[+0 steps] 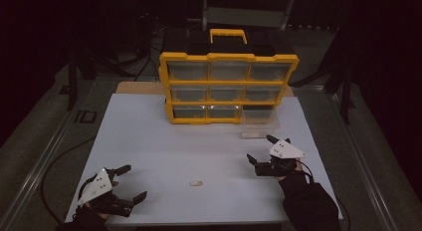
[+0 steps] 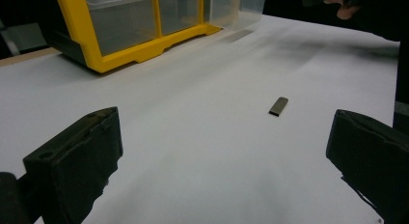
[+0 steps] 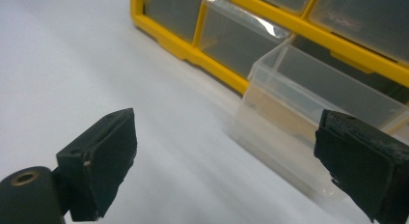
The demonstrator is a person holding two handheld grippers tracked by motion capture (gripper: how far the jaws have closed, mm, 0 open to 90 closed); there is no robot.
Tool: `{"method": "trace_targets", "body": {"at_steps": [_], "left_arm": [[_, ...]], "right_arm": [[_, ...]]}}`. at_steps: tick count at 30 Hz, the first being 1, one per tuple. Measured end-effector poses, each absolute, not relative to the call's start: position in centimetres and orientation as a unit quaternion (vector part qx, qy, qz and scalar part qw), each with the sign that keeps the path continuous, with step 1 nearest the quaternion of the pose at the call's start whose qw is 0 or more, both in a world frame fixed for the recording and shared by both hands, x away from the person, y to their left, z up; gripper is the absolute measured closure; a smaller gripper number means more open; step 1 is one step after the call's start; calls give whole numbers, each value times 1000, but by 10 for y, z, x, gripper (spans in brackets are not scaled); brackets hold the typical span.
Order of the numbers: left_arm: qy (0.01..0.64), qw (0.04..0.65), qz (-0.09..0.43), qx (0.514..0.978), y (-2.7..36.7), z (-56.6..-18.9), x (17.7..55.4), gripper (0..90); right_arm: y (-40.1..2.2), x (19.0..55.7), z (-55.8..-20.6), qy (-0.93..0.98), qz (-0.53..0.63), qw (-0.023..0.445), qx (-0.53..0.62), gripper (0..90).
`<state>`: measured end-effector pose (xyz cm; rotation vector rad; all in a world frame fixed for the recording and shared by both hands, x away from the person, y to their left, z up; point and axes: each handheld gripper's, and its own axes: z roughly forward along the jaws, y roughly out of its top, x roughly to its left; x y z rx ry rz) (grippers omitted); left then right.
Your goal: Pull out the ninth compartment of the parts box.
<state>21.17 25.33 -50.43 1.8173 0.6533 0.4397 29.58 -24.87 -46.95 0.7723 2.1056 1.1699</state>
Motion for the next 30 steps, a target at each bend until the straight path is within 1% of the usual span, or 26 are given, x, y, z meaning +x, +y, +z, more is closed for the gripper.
{"method": "trace_targets", "body": {"at_steps": [5, 10, 14, 20, 22, 25, 30], "left_arm": [[276, 549, 185, 767, 253, -504, 212, 0], [275, 548, 186, 767, 253, -504, 212, 0], [276, 548, 186, 768, 253, -504, 212, 0], [274, 547, 186, 769, 253, -504, 212, 0], [274, 547, 186, 769, 253, -504, 211, 0], [274, 547, 186, 769, 253, -504, 211, 0], [274, 546, 186, 770, 253, -504, 212, 0]], "right_arm": [[-254, 284, -474, 790, 451, 292, 295, 78], [-262, 273, -477, 782, 454, 298, 305, 78], [-266, 270, -479, 778, 459, 297, 309, 79], [-275, 261, -482, 775, 457, 308, 311, 81], [-278, 259, -484, 774, 460, 299, 316, 81], [-281, 254, -486, 773, 462, 305, 310, 80], [-284, 250, -491, 774, 465, 301, 307, 80]]}}
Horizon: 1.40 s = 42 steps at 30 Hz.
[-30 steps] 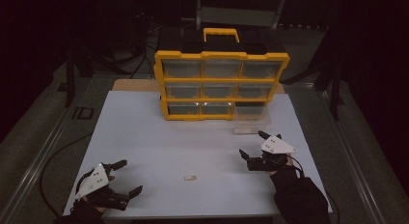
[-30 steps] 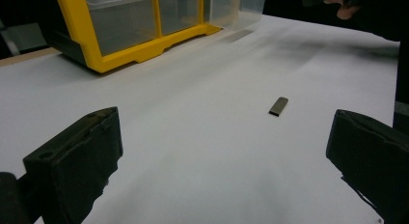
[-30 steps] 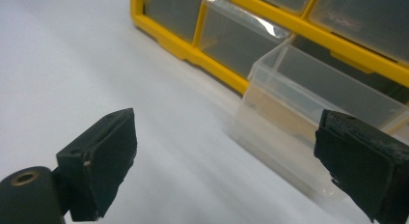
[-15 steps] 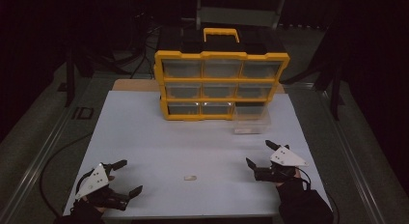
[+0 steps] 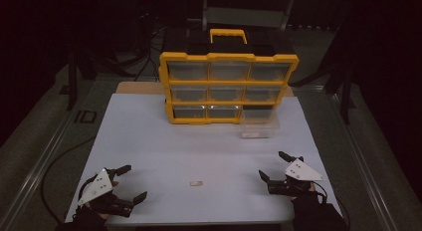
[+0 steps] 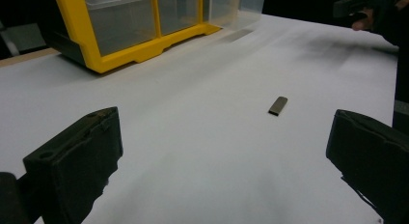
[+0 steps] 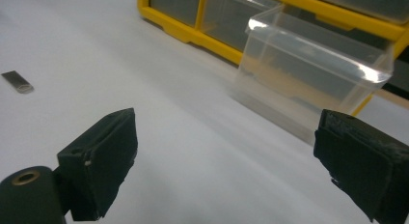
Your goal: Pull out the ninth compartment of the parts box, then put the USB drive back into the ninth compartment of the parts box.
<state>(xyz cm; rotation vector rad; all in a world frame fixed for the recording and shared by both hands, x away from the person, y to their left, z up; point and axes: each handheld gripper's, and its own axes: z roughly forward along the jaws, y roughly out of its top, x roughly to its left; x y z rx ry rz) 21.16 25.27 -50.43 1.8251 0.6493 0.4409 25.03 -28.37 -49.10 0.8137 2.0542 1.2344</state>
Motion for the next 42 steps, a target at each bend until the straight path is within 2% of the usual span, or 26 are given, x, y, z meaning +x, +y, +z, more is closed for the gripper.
{"method": "trace_targets", "body": {"at_steps": [10, 15, 42], "left_arm": [[275, 546, 185, 769, 252, -505, 212, 0], [273, 545, 187, 770, 252, -505, 212, 0], [282, 545, 200, 763, 255, -498, 213, 0]], "right_arm": [[-282, 259, -495, 767, 479, 302, 302, 81], [-281, 258, -495, 765, 476, 314, 299, 81], [-278, 256, -492, 767, 478, 315, 291, 81]]}}
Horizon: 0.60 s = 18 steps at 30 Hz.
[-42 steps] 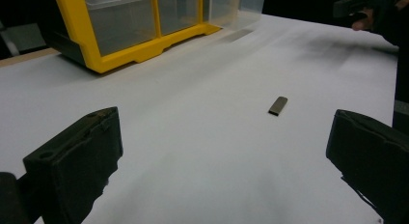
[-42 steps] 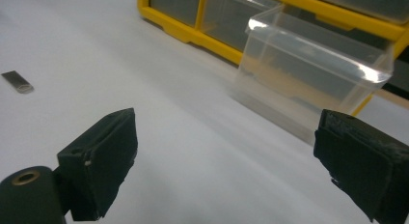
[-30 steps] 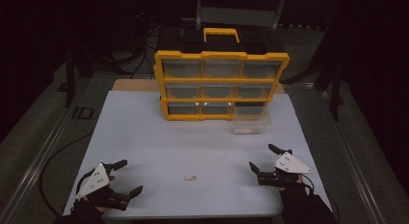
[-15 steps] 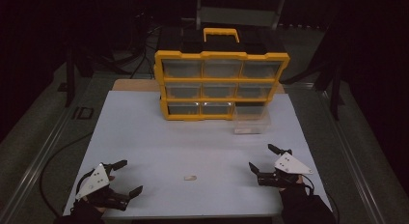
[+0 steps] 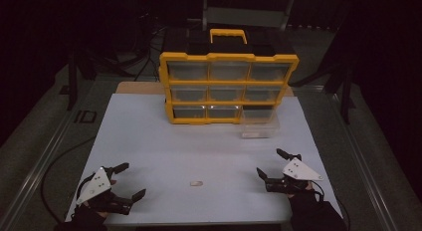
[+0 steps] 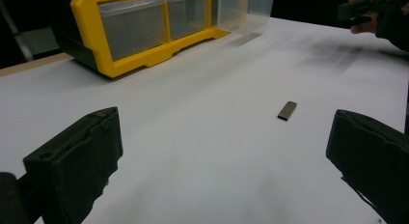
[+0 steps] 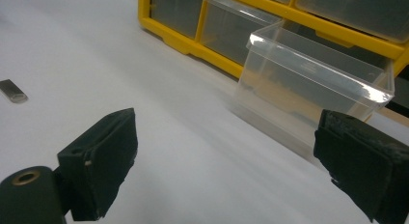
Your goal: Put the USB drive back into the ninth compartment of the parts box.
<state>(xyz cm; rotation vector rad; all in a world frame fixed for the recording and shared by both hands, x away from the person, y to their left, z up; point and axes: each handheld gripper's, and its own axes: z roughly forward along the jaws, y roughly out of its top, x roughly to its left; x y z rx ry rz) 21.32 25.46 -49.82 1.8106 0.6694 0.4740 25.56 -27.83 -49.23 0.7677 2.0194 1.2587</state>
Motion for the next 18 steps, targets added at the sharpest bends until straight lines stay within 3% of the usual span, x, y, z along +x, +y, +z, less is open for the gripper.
{"method": "trace_targets", "body": {"at_steps": [18], "left_arm": [[262, 563, 167, 766, 247, -449, 219, 0]], "right_arm": [[-279, 254, -489, 763, 480, 320, 292, 81]]}}
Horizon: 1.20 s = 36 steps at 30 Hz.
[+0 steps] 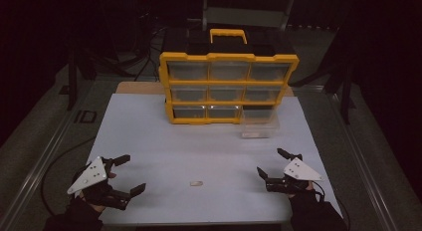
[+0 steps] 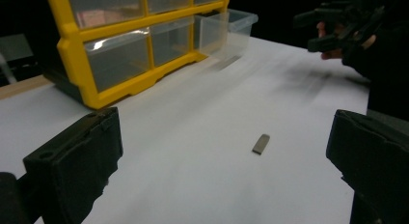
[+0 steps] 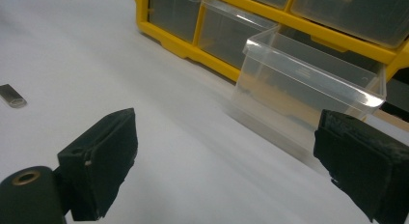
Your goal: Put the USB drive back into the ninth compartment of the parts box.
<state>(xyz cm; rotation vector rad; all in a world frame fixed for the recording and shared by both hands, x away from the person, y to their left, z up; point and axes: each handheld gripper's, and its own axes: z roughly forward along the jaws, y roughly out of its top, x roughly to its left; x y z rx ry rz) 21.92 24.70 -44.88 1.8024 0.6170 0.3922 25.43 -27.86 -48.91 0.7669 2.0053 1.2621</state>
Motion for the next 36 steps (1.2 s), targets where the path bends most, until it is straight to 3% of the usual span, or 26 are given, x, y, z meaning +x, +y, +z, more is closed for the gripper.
{"method": "trace_targets", "body": {"at_steps": [21, 36], "left_arm": [[213, 551, 147, 793, 201, -430, 243, 0], [210, 549, 127, 799, 175, -444, 257, 0]], "right_arm": [[-278, 254, -487, 761, 485, 319, 290, 82], [-279, 254, -487, 760, 487, 318, 289, 82]]}}
